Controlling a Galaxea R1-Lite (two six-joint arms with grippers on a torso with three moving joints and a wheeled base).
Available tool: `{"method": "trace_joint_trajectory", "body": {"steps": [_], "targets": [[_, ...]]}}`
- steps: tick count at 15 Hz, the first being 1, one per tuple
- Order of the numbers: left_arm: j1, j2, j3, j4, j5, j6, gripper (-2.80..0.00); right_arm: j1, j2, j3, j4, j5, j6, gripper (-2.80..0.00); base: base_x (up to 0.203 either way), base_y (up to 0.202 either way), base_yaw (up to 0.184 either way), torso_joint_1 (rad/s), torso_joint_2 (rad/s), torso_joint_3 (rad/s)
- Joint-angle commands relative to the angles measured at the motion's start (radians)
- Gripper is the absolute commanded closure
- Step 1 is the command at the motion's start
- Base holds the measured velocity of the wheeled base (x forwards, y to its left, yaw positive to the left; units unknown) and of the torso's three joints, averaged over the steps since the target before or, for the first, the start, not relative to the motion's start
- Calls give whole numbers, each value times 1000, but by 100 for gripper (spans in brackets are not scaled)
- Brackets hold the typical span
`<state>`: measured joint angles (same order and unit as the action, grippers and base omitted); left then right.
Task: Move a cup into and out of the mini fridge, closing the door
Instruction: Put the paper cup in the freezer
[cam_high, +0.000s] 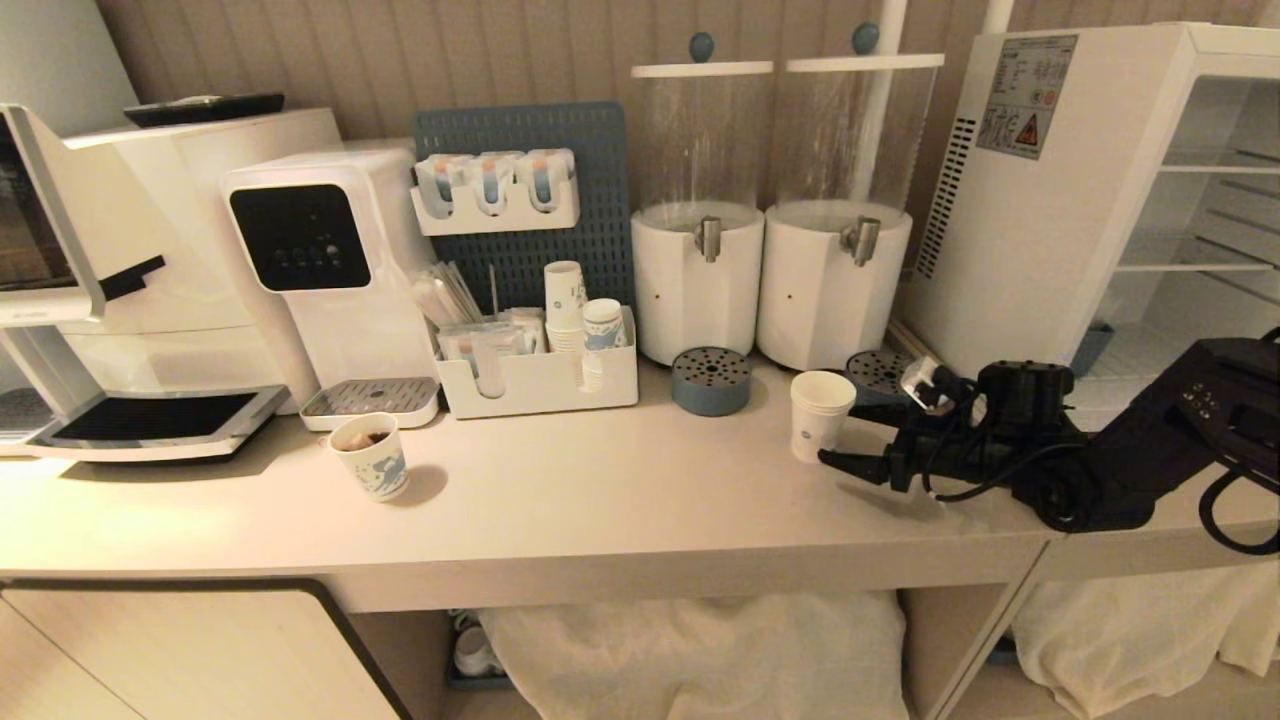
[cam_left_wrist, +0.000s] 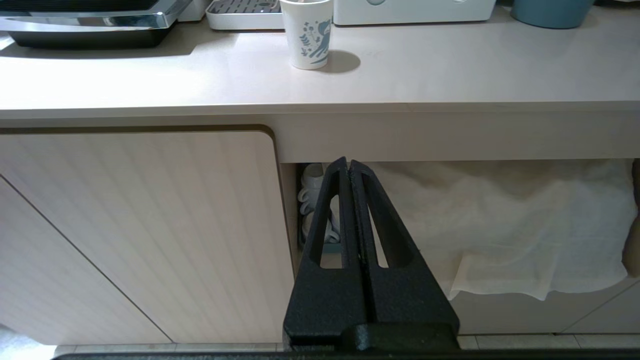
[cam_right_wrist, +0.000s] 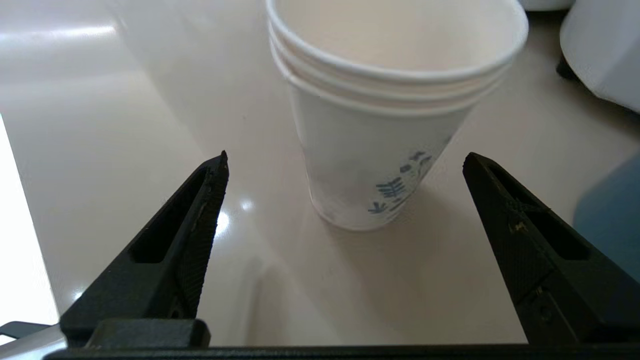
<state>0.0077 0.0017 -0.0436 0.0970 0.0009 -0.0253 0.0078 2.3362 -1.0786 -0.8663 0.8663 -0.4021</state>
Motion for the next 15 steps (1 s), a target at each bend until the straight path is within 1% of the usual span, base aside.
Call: {"method": "trace_joint_trajectory", "body": {"steps": [1,8,11,15], "targets": [[0,0,-1,1,1,-1,0,11,0,-13,3,0,-3,-280,0,0,0,0,0,0],[0,0,1,0,1,-1,0,28,21,-44,23,-17,-4,-280,0,0,0,0,0,0],[0,0,1,0,1,-2,0,34,49,-78,34,-24,-5,-280,0,0,0,0,0,0],[0,0,1,-3,1,-4,0,41,51,-138,95,-29,-6,-280,0,0,0,0,0,0]]}}
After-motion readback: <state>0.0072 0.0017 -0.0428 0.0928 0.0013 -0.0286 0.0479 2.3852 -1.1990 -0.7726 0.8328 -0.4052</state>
